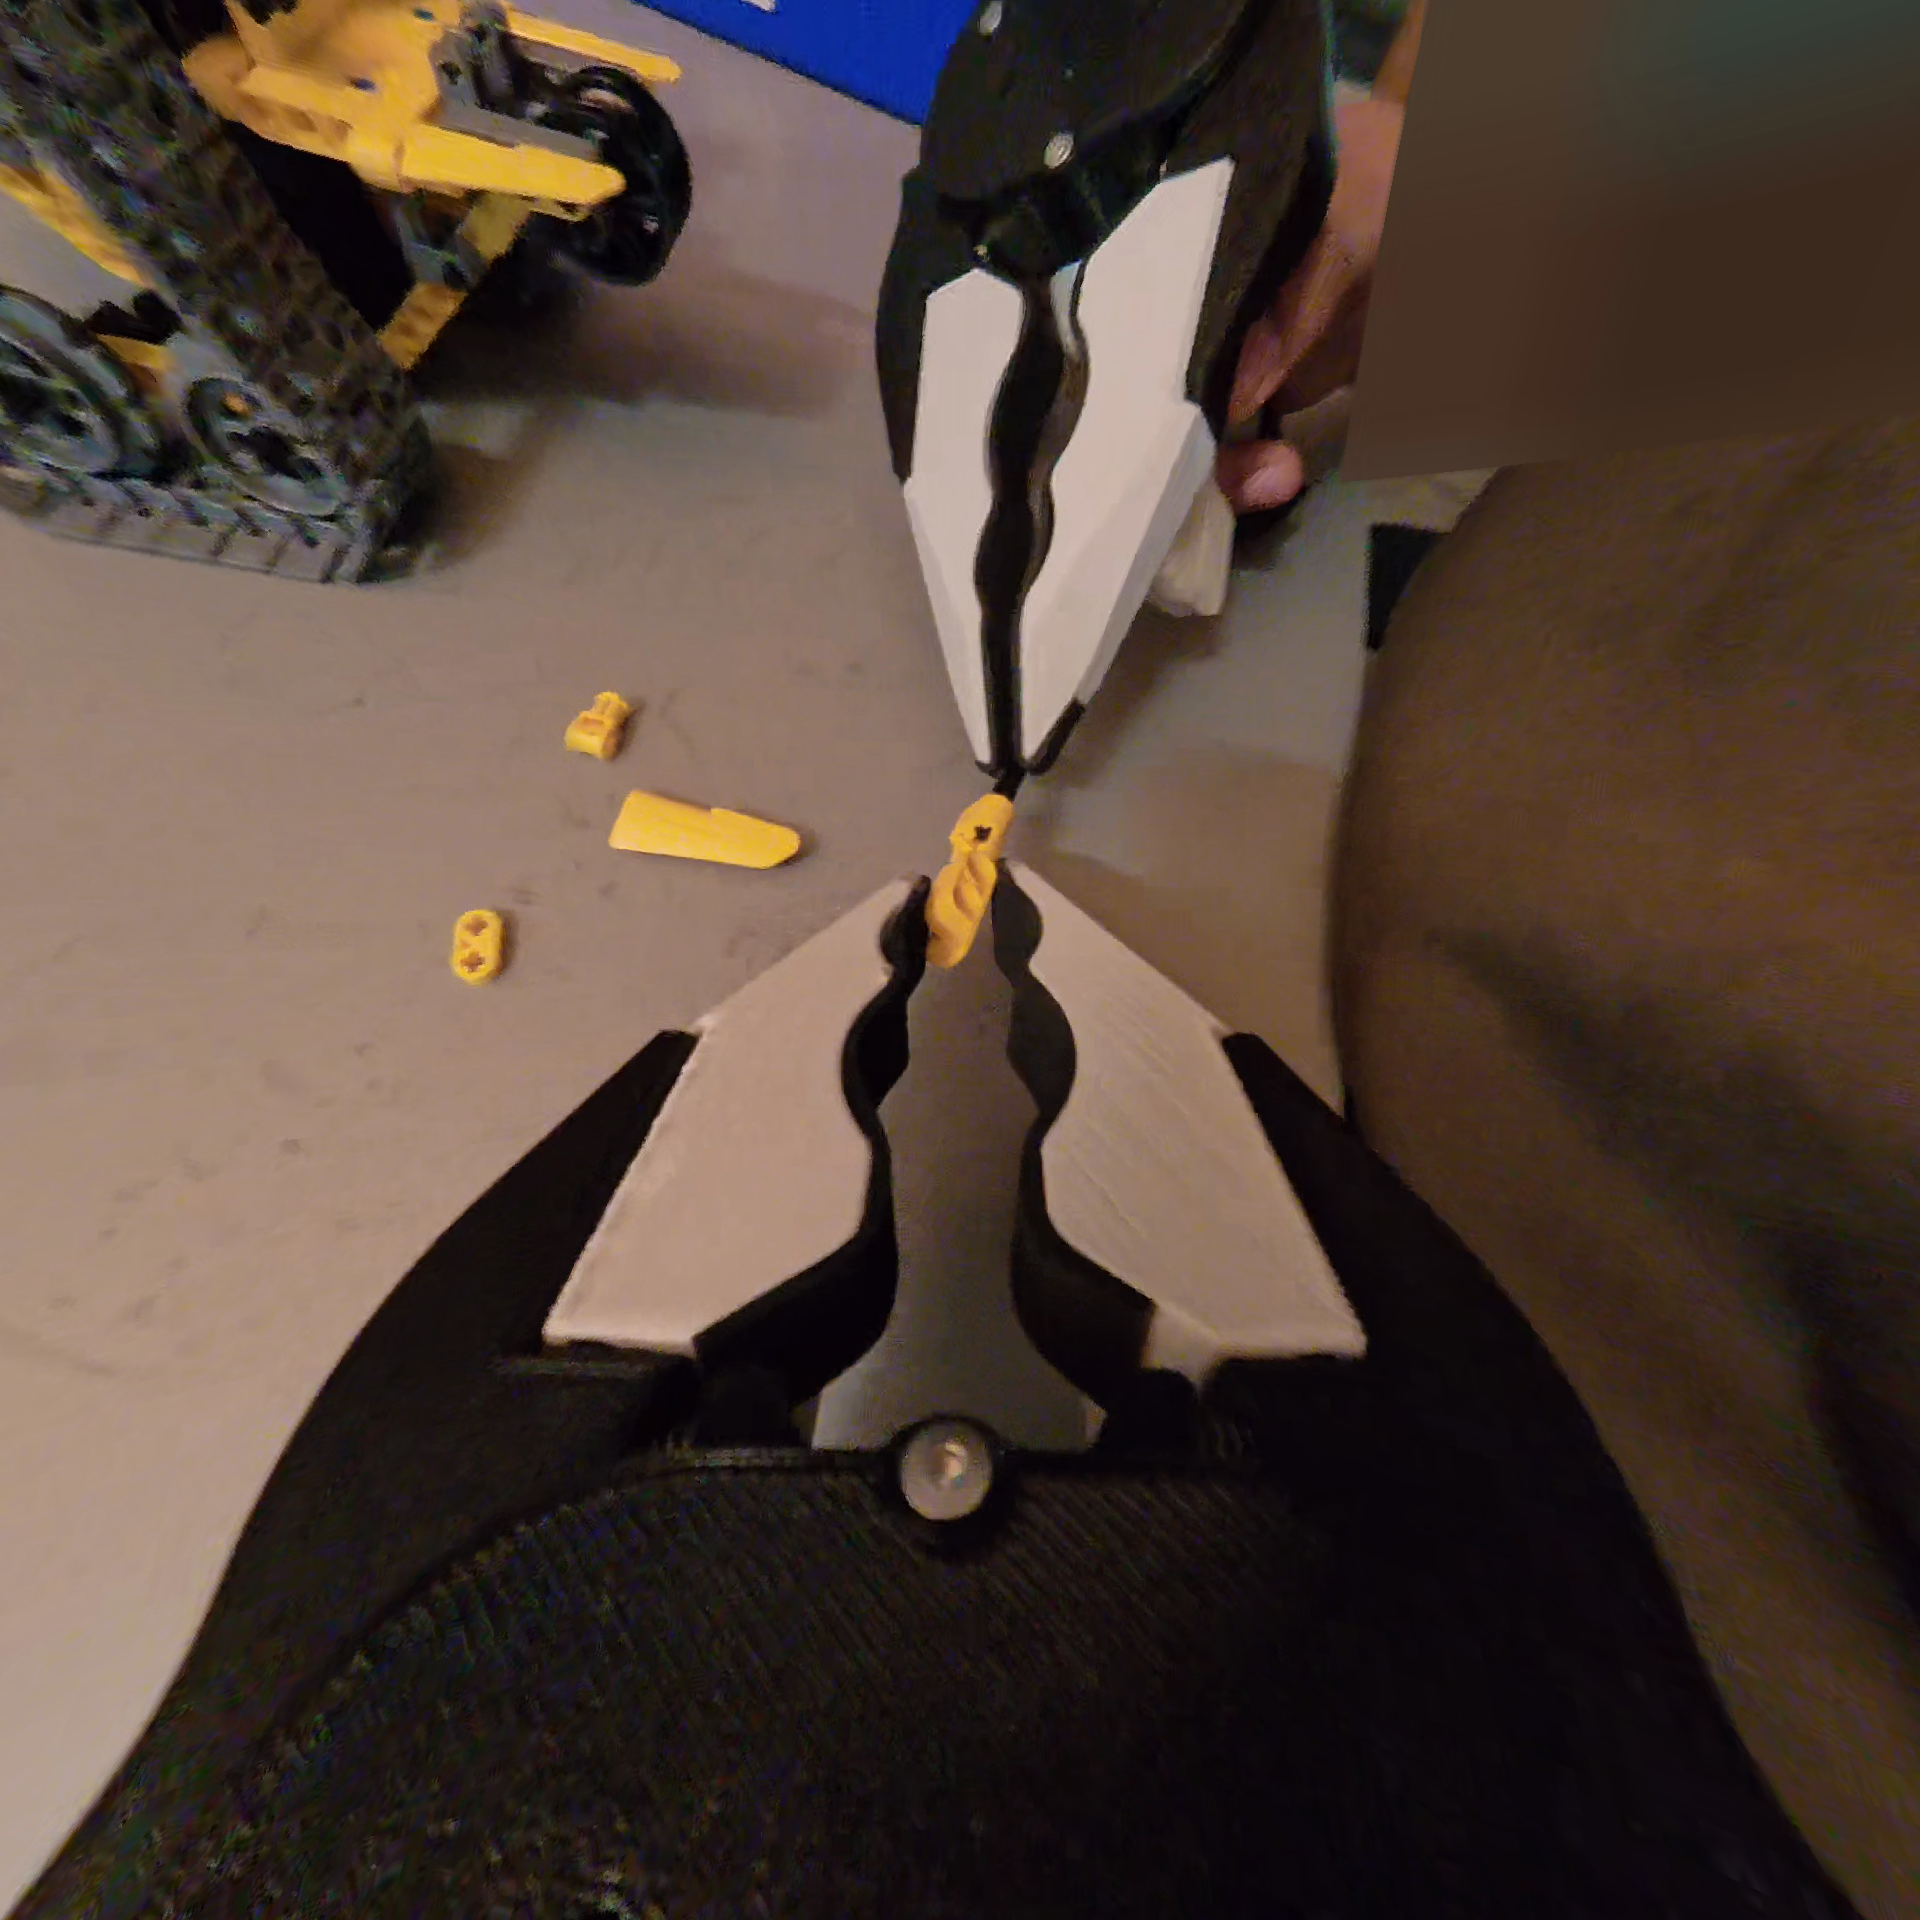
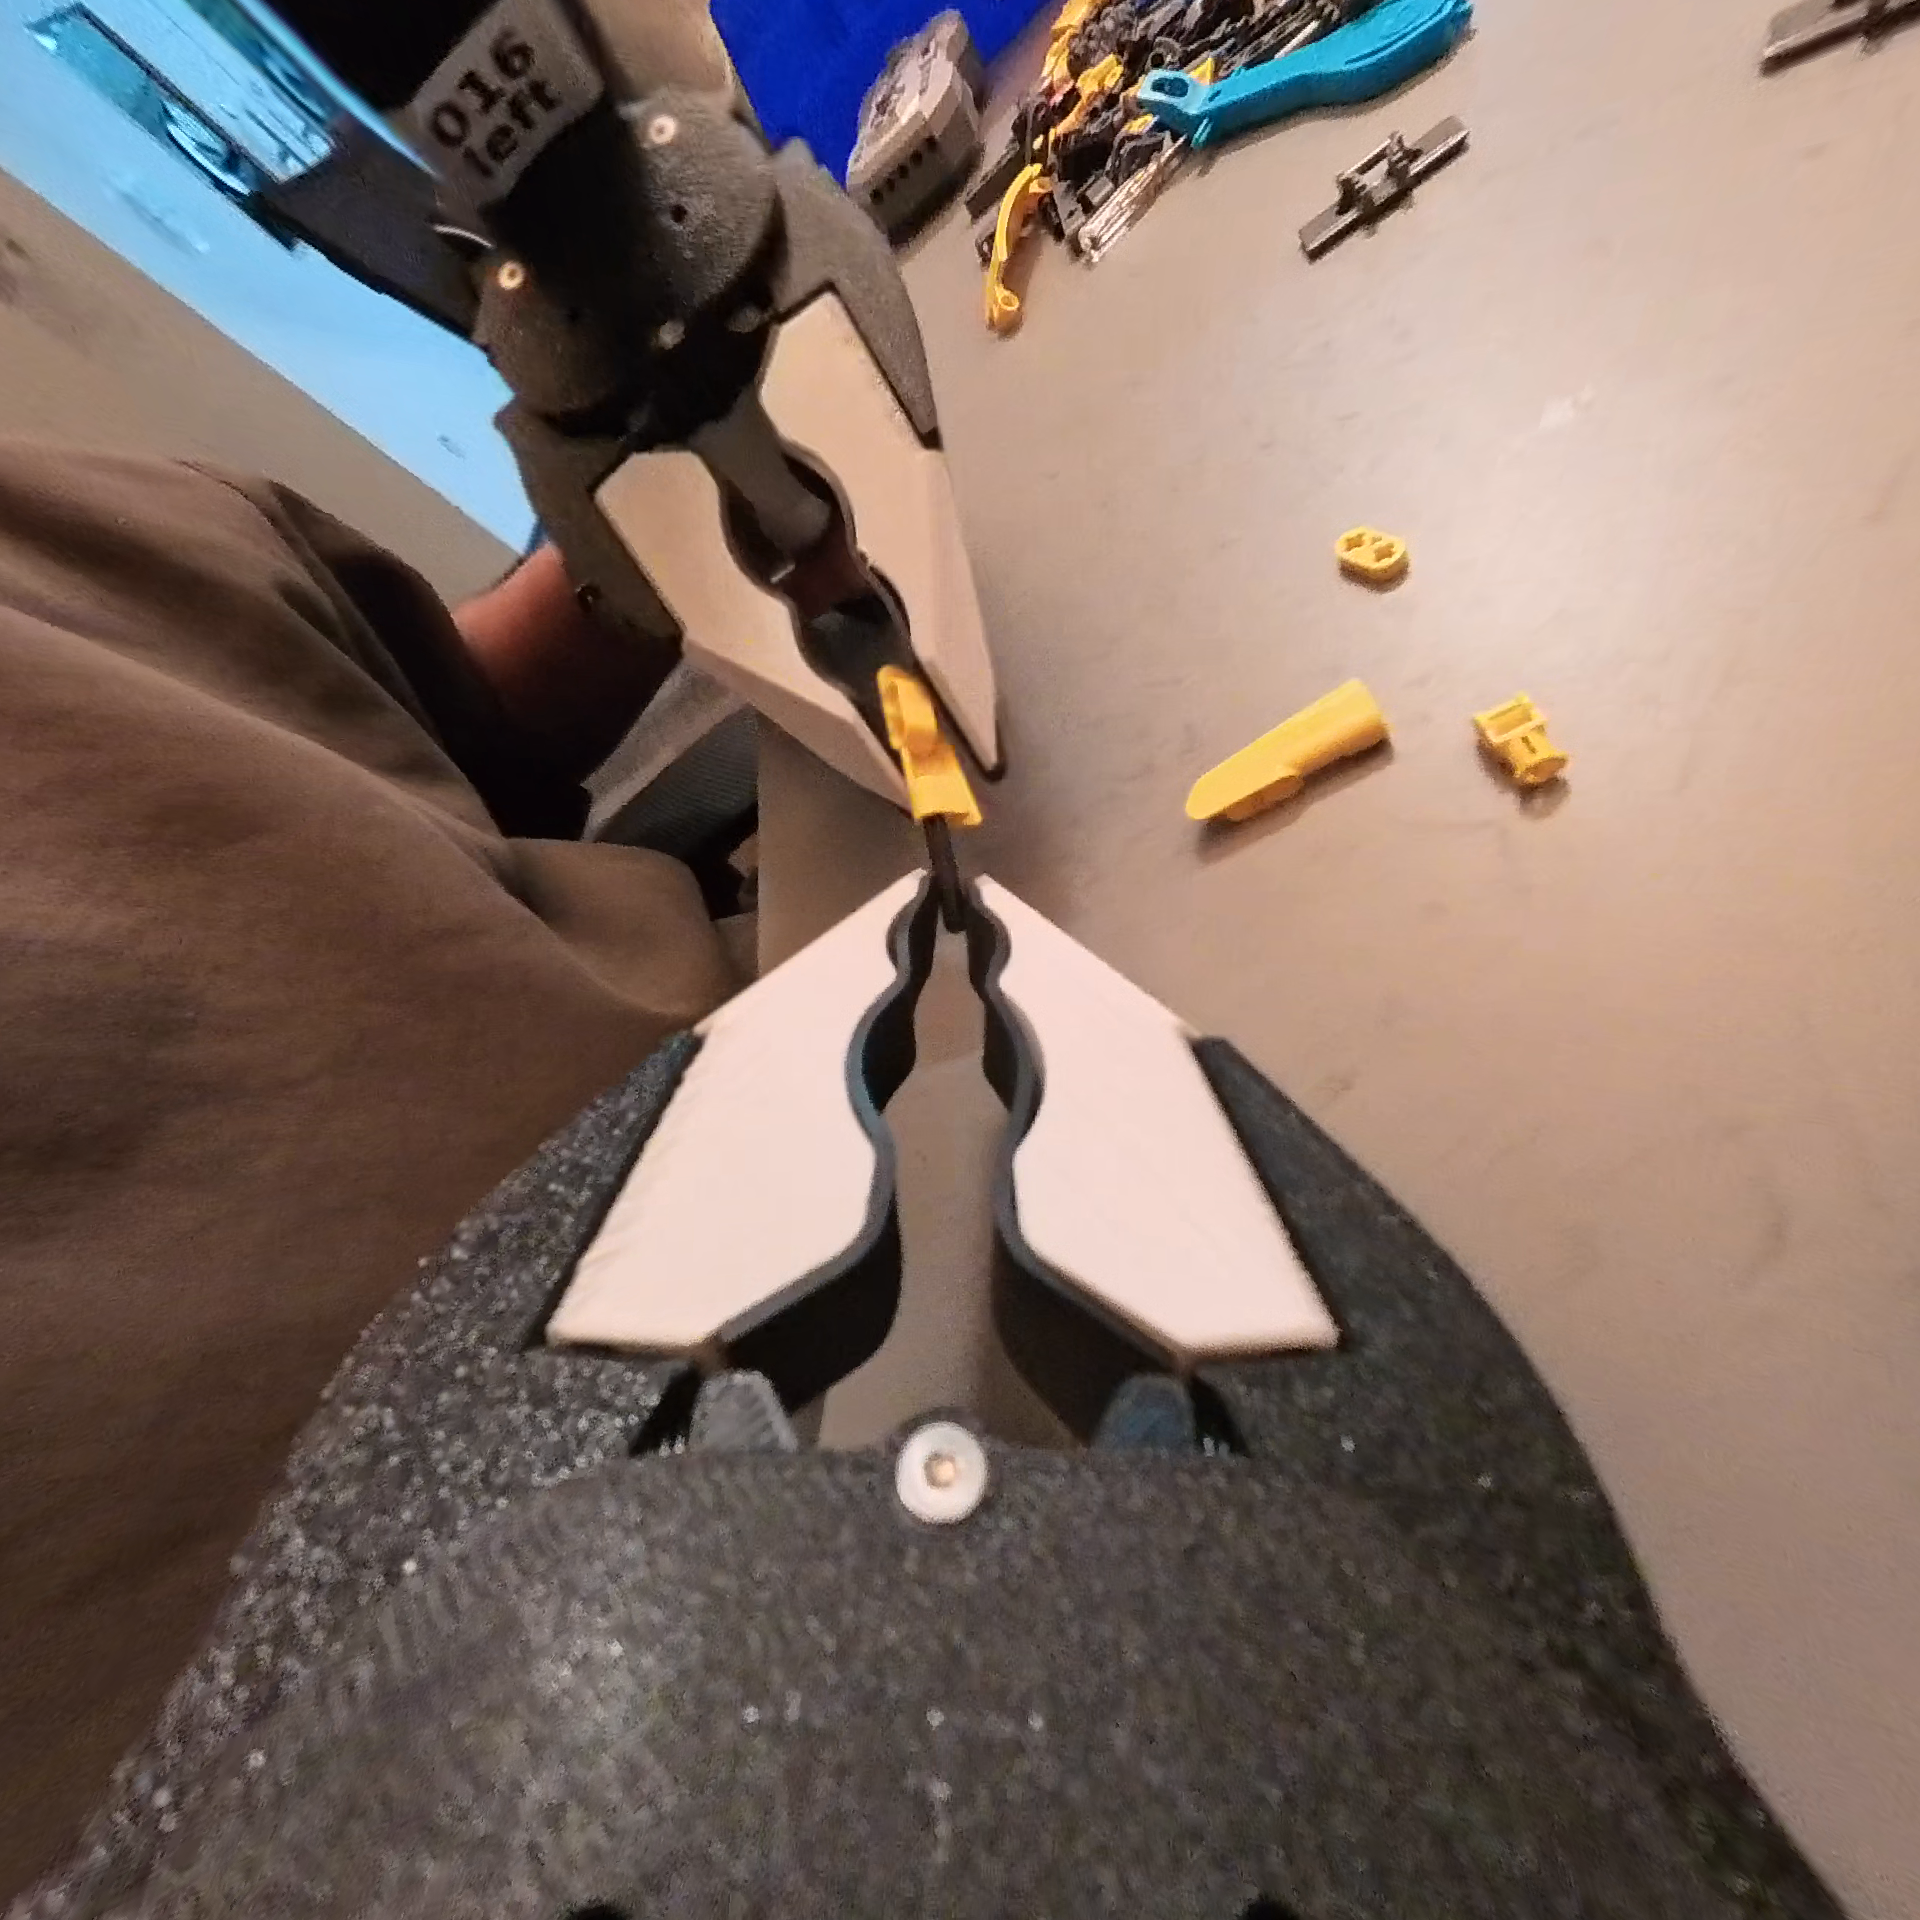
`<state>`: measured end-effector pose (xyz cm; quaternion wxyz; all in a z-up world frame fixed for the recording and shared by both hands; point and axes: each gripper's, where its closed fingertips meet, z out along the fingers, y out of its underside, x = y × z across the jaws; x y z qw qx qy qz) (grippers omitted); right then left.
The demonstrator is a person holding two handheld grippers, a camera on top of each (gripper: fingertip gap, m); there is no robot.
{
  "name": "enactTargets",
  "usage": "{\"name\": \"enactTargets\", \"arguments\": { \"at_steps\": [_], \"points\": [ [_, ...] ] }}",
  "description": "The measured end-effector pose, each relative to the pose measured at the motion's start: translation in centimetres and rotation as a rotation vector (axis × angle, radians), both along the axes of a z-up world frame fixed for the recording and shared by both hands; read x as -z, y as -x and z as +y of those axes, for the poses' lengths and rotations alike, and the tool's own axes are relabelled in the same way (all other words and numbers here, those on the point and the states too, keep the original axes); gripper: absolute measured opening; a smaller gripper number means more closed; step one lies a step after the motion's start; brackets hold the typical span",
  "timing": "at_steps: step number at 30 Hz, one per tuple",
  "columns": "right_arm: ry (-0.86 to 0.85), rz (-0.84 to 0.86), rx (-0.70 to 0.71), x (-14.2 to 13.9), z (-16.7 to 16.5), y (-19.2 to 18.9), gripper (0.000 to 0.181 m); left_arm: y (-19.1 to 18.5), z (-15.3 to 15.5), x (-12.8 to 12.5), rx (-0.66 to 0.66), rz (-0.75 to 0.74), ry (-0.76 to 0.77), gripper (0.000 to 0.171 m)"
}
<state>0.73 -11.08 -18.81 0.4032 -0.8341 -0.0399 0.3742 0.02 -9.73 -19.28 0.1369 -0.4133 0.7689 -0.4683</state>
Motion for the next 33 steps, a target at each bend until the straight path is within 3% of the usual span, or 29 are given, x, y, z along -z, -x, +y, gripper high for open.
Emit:
{"name": "enactTargets", "arguments": {
  "at_steps": [3, 6, 12, 14, 17, 21, 27, 33],
  "points": [
    [-0.014, -0.012, -0.002, 0.1, -0.5, 0.1, 0.01, 0.7, -1.2, -1.0, 0.067, 0.056, 0.161, 0.004],
    [-0.026, -0.07, -0.025, 0.3, -0.8, 0.6, 0.015, 0.7, -1.3, -1.3, 0.074, 0.088, 0.222, 0.005],
    [0.004, -0.319, -0.061, 2.4, -0.8, 0.5, 0.003, -0.2, -0.6, 0.3, -0.008, 0.282, 0.326, 0.011],
    [0.029, -0.385, -0.09, 3.2, -0.9, 0.7, 0.003, -0.9, 0.1, 1.1, -0.074, 0.304, 0.289, 0.021],
    [0.037, -0.429, -0.093, 3.6, -0.5, 0.7, 0.003, -1.3, 0.6, 1.5, -0.098, 0.271, 0.205, 0.022],
    [0.059, -0.358, -0.088, 3.5, -0.4, 0.5, 0.003, -1.4, 1.0, 2.0, -0.124, 0.243, 0.118, 0.027],
    [0.015, -0.245, -0.039, 1.9, 0.4, -0.1, 0.003, -2.3, 2.1, 0.9, -0.174, 0.114, 0.067, 0.045],
    [-0.064, -0.28, 0.003, 0.9, 1.6, -1.1, 0.003, -3.7, 4.4, -1.4, -0.247, -0.055, -0.032, 0.053]
  ]
}}
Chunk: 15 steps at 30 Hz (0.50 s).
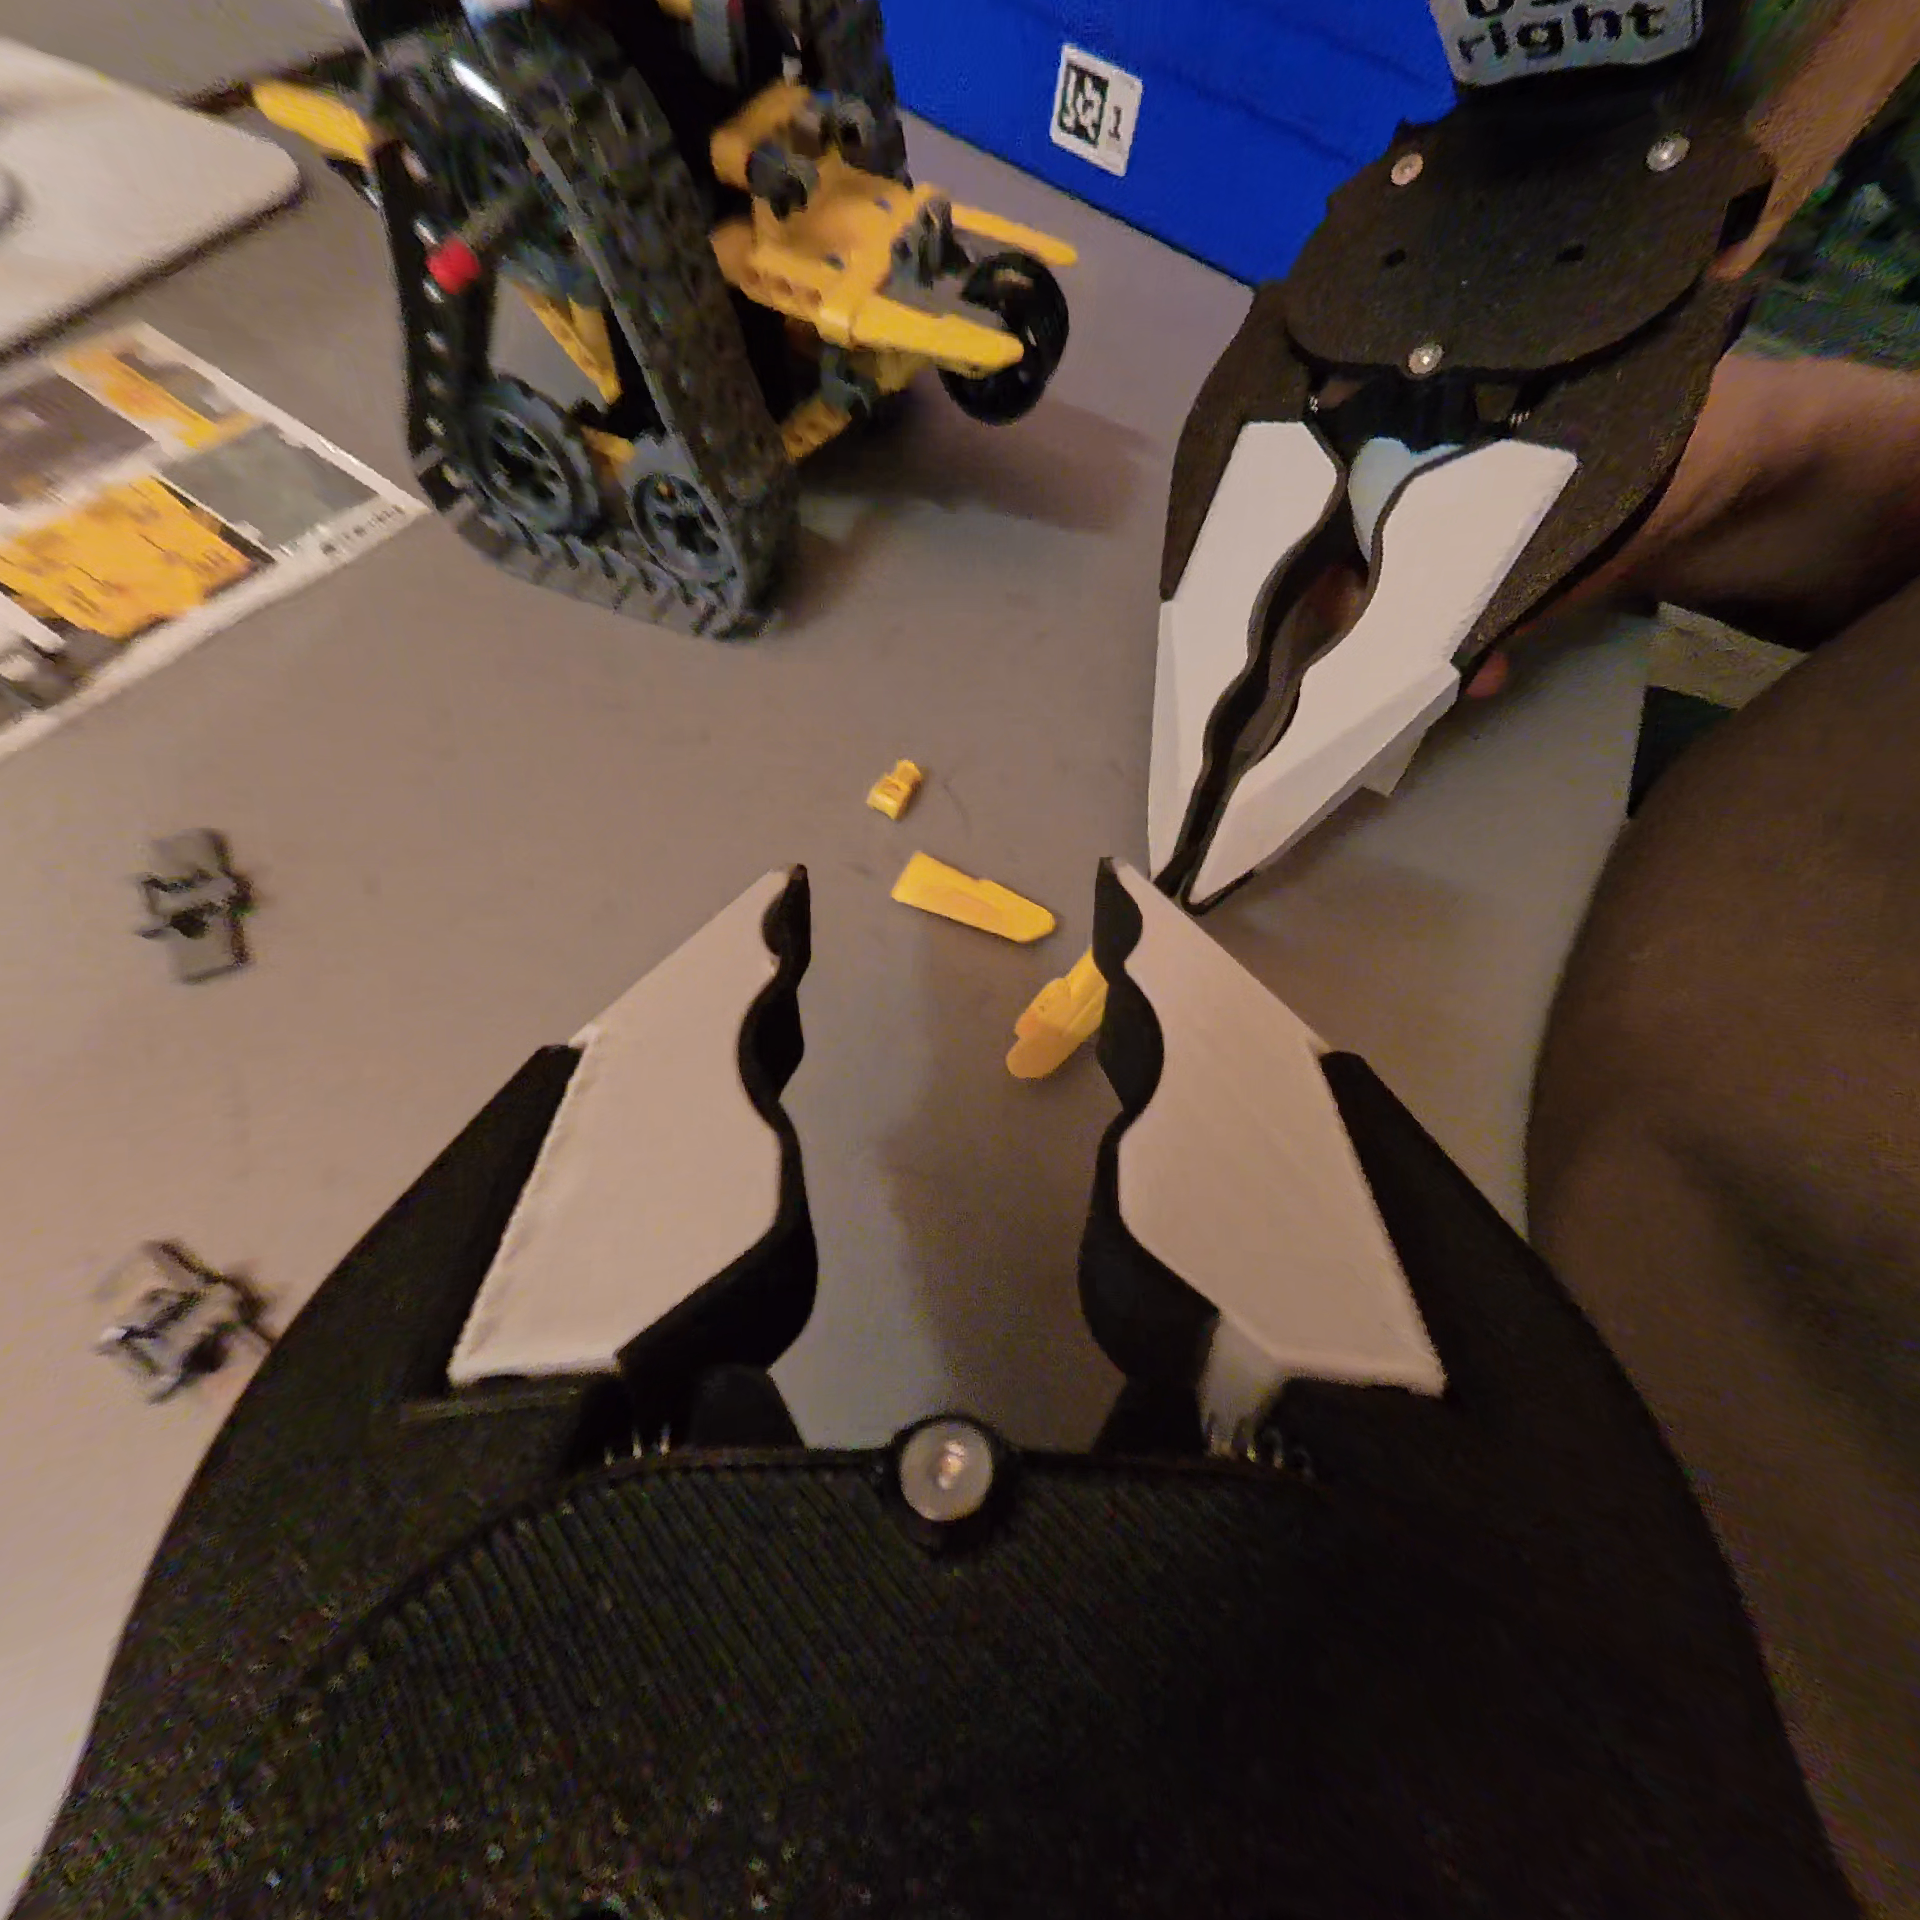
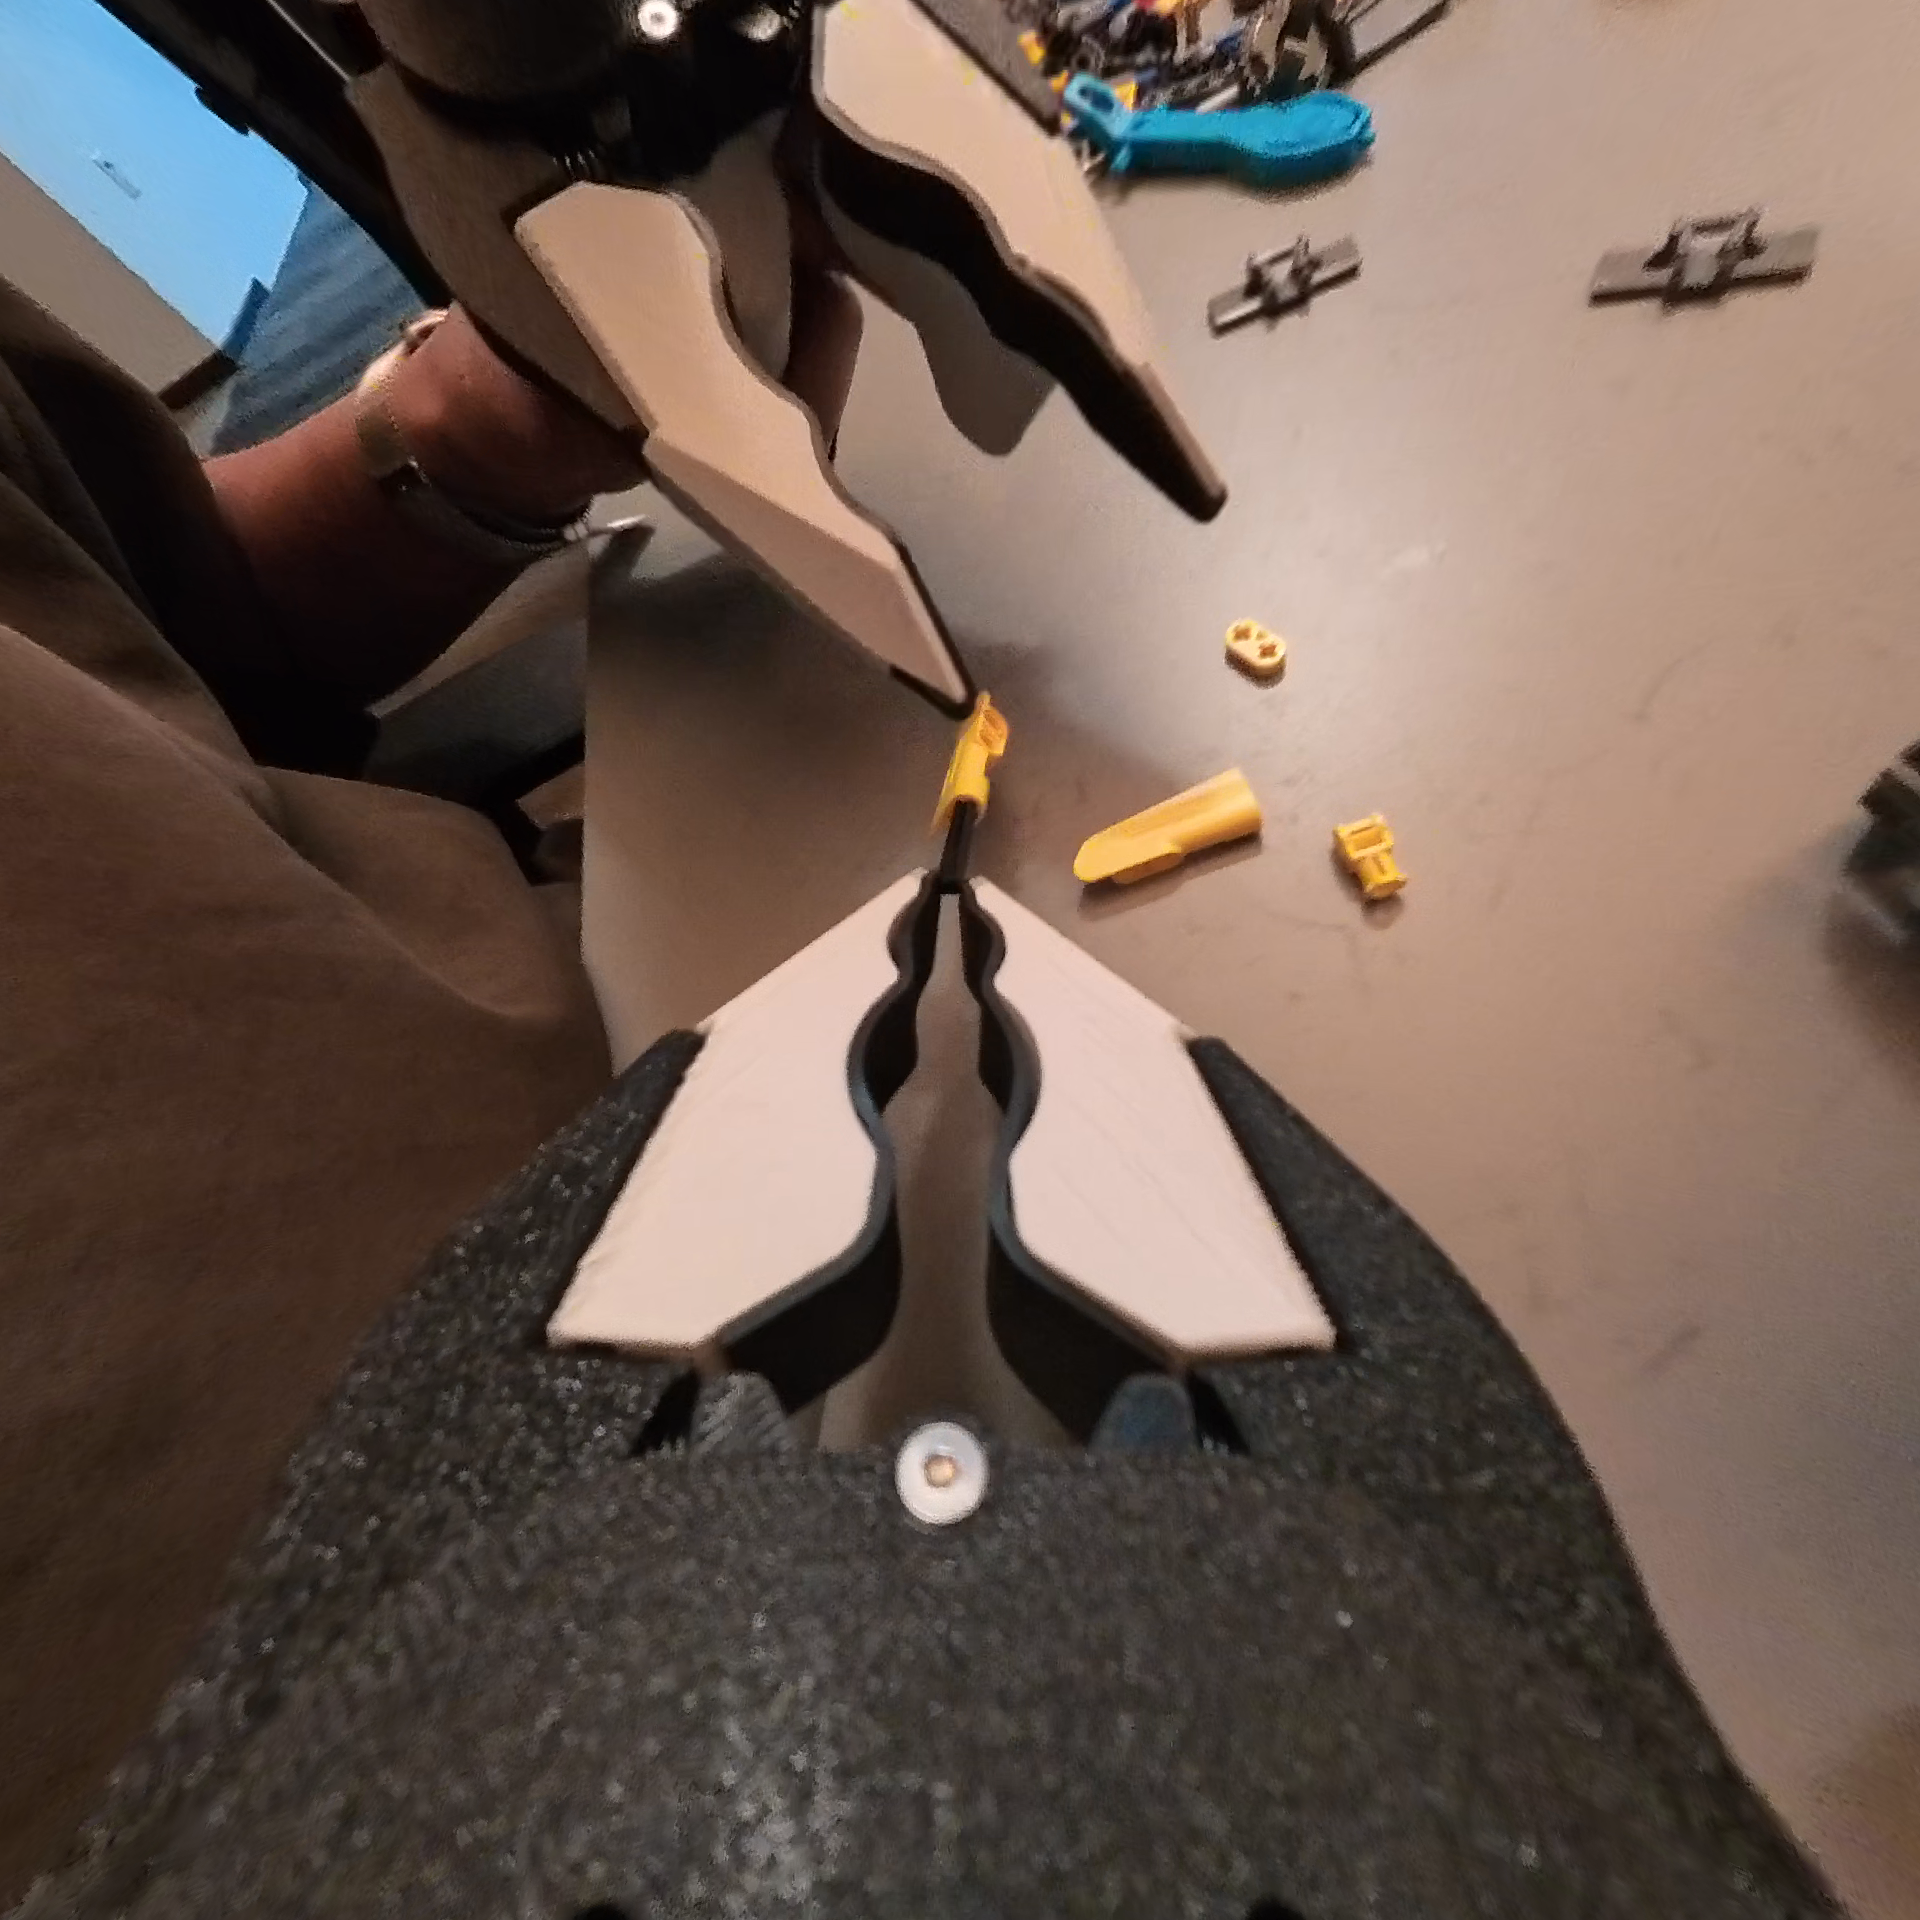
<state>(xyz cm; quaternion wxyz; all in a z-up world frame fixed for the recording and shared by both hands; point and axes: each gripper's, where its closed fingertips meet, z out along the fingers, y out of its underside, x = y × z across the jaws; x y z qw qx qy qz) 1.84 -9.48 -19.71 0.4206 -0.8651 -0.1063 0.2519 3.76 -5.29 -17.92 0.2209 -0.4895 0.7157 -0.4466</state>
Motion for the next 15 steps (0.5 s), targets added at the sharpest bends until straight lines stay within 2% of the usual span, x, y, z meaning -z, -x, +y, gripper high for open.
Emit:
{"name": "enactTargets", "arguments": {
  "at_steps": [4, 10, 15],
  "points": [
    [-0.053, -0.034, 0.003, -1.3, 1.0, -0.7, 0.003, -1.7, 1.6, -2.5, -0.017, -0.091, -0.068, 0.057],
    [-0.165, -0.038, 0.053, -5.4, 2.7, -3.1, 0.002, -5.2, 4.3, -7.8, -0.038, -0.286, -0.131, 0.058],
    [-0.231, -0.015, 0.106, -6.3, 3.5, -4.3, 0.002, -6.5, 5.7, -8.4, -0.07, -0.386, -0.155, 0.056]
  ]
}}
